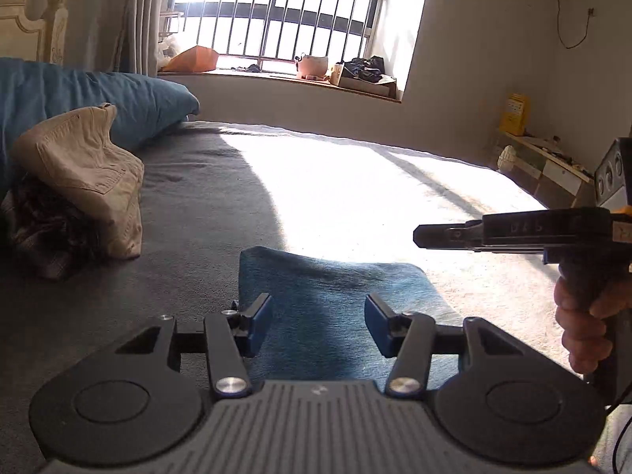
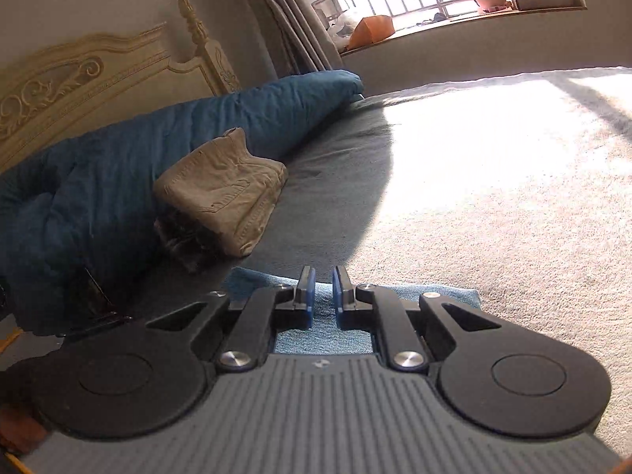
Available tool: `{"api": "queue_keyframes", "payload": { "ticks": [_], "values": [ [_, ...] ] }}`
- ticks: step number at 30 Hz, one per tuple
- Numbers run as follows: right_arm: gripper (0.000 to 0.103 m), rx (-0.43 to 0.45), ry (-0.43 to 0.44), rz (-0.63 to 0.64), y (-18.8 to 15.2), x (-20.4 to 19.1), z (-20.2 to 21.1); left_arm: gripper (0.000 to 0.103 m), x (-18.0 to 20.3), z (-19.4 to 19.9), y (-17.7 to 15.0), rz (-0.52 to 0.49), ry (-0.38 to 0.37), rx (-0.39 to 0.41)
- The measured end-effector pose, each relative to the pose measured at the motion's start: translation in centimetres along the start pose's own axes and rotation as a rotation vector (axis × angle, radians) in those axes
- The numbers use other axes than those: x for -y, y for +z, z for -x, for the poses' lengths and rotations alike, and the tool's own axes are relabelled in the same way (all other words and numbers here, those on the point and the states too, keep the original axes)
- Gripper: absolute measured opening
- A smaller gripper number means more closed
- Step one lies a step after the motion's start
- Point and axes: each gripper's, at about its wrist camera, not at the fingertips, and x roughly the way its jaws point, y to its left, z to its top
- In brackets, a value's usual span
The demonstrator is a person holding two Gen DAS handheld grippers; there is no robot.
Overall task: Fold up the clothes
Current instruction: 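Lay the folded end down with the right gripper and open it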
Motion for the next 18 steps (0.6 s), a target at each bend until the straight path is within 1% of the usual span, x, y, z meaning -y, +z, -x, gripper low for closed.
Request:
{"api": "queue_keyframes", "payload": {
  "ticks": [2,5,7,10,13,15,16,18],
  "values": [
    [0.009,-0.012,0.026,0.029,-0.1,-0.6,-0.2,0.053,-0.9,0.7,-0.6,0.039,-0.002,-0.02],
    [0.009,-0.038,0.062,0.078,-0.6,-1.6,-0.4,0.058,-2.6,2.1,-2.0,0.081,-0.004,-0.07],
    [0.009,-0.065,0.073,0.096,-1.4,-2.2,-0.6,0.058,-3.2,2.7,-3.3,0.089,0.011,-0.118],
    [0.009,-0.105,0.078,0.105,-2.8,-2.7,-1.0,0.057,-4.1,2.5,-4.6,0.149,-0.013,-0.164],
    [0.009,-0.125,0.083,0.105,-3.4,-3.4,-1.4,0.043,-4.7,1.9,-5.2,0.213,-0.056,-0.181],
    [0.01,-0.128,0.084,0.114,-3.5,-3.8,-1.3,0.025,-5.1,1.4,-5.3,0.248,-0.08,-0.202],
    [0.01,-0.127,0.084,0.121,-3.5,-4.0,-1.2,0.021,-5.3,1.2,-5.4,0.266,-0.092,-0.212],
    [0.01,-0.126,0.084,0.136,-3.6,-4.4,-1.1,0.015,-5.3,1.2,-5.4,0.274,-0.093,-0.205]
  ]
}}
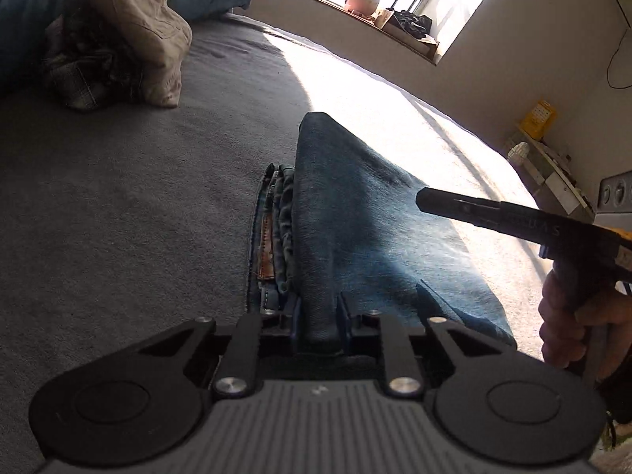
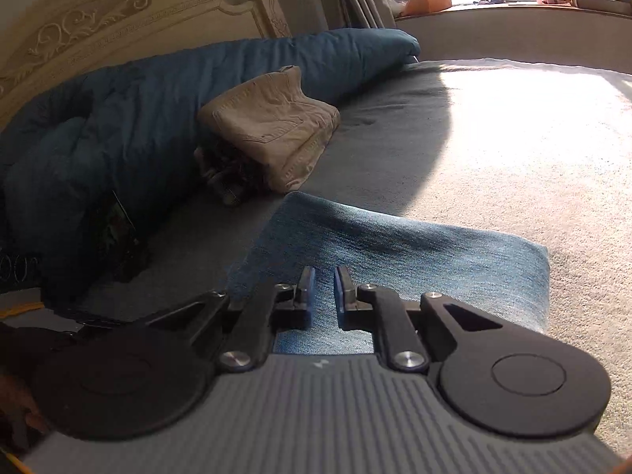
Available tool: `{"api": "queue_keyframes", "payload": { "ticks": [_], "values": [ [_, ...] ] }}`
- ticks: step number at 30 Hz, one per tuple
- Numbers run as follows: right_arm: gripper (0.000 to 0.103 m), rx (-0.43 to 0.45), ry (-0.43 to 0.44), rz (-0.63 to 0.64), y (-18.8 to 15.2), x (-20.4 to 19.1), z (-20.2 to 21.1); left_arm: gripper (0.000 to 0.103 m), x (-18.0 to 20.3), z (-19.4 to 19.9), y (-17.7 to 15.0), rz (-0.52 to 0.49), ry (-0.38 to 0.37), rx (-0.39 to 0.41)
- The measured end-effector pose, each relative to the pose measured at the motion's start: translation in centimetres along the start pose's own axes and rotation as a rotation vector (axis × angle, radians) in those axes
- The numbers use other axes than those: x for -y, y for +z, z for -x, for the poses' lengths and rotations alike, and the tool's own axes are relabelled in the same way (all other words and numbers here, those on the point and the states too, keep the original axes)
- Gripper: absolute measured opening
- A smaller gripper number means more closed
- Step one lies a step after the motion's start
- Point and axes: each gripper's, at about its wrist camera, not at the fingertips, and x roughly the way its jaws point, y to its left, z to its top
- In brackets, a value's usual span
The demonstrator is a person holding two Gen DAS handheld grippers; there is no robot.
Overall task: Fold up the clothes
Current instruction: 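Lay the folded end down with the right gripper and open it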
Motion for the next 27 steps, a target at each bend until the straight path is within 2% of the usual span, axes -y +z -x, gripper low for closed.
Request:
{"api": "queue_keyframes", "payload": {
  "ticks": [5,10,13,16,17,21,25,27],
  "values": [
    [0.01,-0.007,-0.005,0.025,0.5,-0.7,-0.7,0.01,-0.1,1.2,0.7,0.012,-0.029,0.047],
    [0.01,-0.007,0.059,0.059,2.8,-2.3,-3.1,0.009,-1.1,1.0,1.2,0.044,-0.014,0.041],
    [0.01,-0.002,0.05,0.148,3.6,-3.4,-5.5,0.009,-1.4,0.2,0.9,0.042,0.003,0.015],
    [0.009,-0.051,0.013,0.198,2.8,-2.6,-9.6,0.01,-2.0,-0.4,0.5,0.05,0.022,-0.002],
    [0.007,-0.074,0.012,0.201,2.2,-2.1,-10.9,0.01,-2.3,-0.6,0.4,0.061,0.025,-0.006],
    [0.007,-0.048,0.047,0.139,1.7,-1.0,-11.6,0.01,-3.3,-1.0,0.2,0.104,0.022,-0.022],
    [0.01,0.004,0.074,0.118,3.5,-1.8,-10.2,0.011,-3.6,-1.2,0.0,0.114,0.022,-0.027],
    [0.01,-0.004,0.039,0.118,4.0,-1.5,-11.3,0.012,-4.0,-1.3,-0.1,0.131,0.015,-0.029]
  ]
}}
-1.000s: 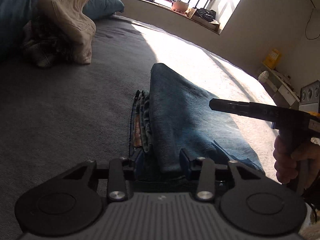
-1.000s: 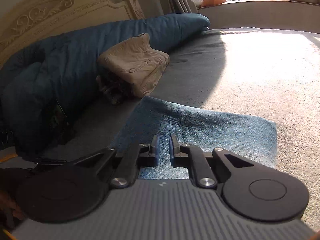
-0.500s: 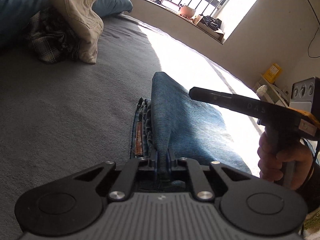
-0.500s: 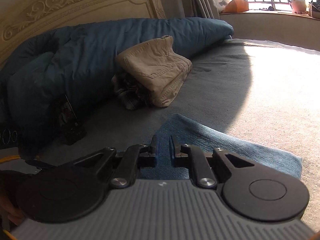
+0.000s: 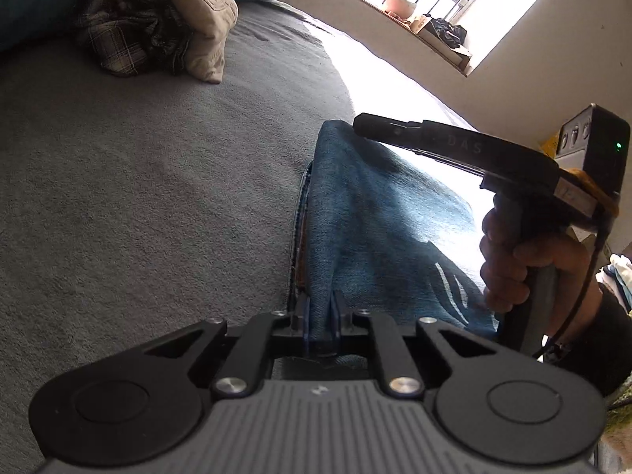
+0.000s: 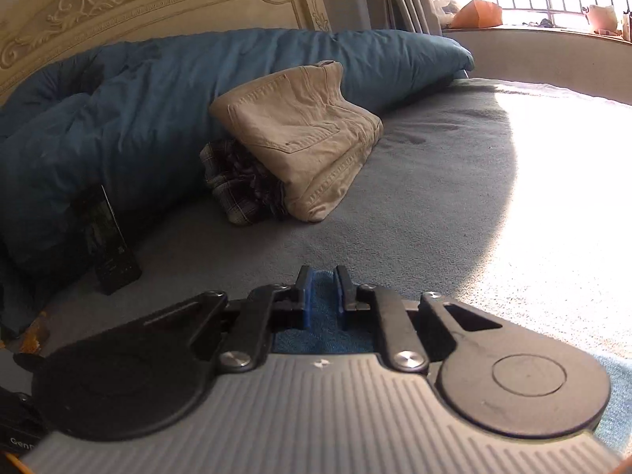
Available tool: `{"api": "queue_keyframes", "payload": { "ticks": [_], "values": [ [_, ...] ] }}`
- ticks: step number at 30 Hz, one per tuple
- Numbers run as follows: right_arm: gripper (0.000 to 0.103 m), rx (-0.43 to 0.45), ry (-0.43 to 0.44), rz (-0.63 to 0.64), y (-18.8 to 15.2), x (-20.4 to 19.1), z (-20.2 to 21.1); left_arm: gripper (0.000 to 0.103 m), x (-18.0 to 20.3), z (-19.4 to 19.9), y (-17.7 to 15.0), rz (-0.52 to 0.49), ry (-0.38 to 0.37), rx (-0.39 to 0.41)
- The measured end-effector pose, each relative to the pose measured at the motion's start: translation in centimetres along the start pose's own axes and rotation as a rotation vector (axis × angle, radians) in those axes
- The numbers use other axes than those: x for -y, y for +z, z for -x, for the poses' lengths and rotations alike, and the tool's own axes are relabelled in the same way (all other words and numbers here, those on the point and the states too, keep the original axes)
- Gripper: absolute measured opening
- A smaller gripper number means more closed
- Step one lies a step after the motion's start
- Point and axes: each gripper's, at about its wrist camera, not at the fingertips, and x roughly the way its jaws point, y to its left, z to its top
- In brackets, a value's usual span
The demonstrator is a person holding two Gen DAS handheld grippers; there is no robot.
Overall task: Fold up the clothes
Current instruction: 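Lay the folded end down with the right gripper and open it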
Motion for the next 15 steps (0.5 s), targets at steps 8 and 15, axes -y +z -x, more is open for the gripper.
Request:
{"api": "queue_keyframes", "payload": {
  "ticks": [8,15],
  "values": [
    [0.013,-0.072,-0.126,-0.279,-0.9,5.5,-2.5,0.02,0.1,0.4,-0.2,-0.021,0.007,0.022],
    [0.013,0.068,-0.106,-0.43,-0.6,8.7,5.9,0.029,1.1,4.1,1.5,-0.06,0.039,0.172]
  ]
}}
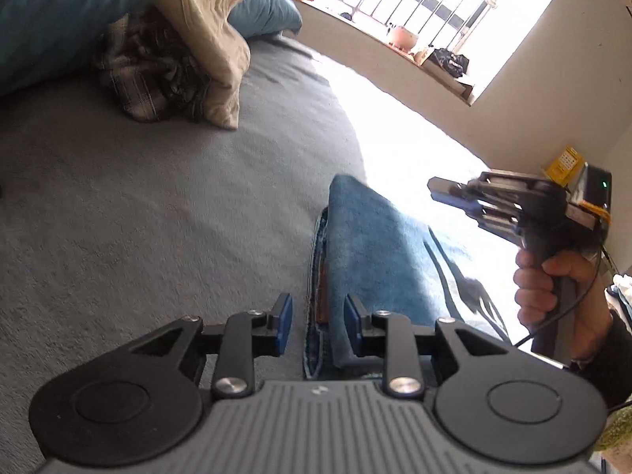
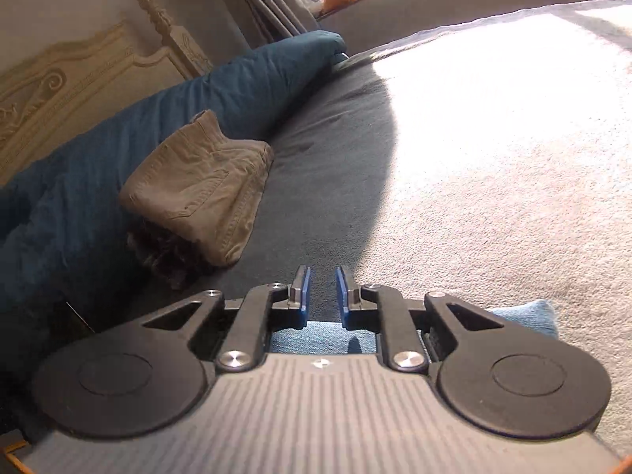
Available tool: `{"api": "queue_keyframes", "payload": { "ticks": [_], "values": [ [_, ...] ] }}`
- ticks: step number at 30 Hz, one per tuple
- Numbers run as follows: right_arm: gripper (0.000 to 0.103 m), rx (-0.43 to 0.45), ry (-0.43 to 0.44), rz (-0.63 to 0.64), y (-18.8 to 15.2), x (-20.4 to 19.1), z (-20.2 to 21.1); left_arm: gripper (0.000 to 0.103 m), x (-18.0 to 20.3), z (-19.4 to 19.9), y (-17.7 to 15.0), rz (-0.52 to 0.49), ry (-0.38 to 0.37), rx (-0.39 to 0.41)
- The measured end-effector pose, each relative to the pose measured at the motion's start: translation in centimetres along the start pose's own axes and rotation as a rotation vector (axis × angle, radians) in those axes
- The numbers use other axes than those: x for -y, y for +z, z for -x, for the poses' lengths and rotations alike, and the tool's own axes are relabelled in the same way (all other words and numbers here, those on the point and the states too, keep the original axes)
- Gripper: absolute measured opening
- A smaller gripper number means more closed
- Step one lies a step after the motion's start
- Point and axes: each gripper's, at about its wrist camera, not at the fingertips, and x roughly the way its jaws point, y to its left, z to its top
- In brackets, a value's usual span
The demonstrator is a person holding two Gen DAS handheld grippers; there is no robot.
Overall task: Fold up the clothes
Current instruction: 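Lay the folded end down with the right gripper and open it, then press both open grippers on the folded jeans bundle to flatten it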
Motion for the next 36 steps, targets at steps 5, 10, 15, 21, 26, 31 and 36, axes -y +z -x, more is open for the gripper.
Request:
{"api": "queue_keyframes", "payload": {
  "ticks": [5,10,15,21,26,31,36],
  "values": [
    [0.015,0.038,-0.096,-0.031,-0.4,2.3,5.9,0.029,3.4,0.0,3.3,-0.117,-0.071,0.068],
    [0.015,0.008,-0.202,0.069,-1.9,2.0,7.1,0.029,6.5,-5.5,4.7,-0.241,-0.082,0.01],
    [0.014,0.046,-0.236,0.129,-1.6,1.4,8.1,0.024,5.8,-10.5,3.6,-0.253,-0.002,-0.104],
    [0.012,0.088,-0.258,0.182,-0.4,2.0,8.5,0.02,4.0,-10.6,3.1,-0.176,-0.016,-0.09],
    [0.01,-0.054,-0.231,0.031,-2.6,7.1,4.1,0.016,3.4,-10.8,3.0,-0.17,-0.021,-0.085],
    [0.01,-0.068,-0.248,0.023,-1.9,7.3,4.3,0.016,3.3,-11.0,2.9,-0.185,-0.016,-0.083],
    [0.01,-0.077,-0.185,0.135,-1.2,4.8,5.3,0.016,3.1,-11.1,2.8,-0.178,-0.015,-0.078]
  ]
}}
